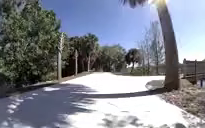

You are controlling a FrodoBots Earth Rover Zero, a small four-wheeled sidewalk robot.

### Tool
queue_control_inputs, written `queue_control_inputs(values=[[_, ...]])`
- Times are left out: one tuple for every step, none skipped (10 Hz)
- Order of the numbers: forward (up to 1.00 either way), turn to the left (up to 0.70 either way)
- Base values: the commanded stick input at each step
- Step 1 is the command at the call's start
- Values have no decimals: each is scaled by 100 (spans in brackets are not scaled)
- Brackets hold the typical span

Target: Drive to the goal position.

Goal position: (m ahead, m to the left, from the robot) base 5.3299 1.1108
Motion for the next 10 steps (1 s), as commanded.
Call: queue_control_inputs(values=[[100,0],[100,0],[100,0],[100,0],[100,0],[100,0],[100,0],[100,0],[100,0],[100,0]])
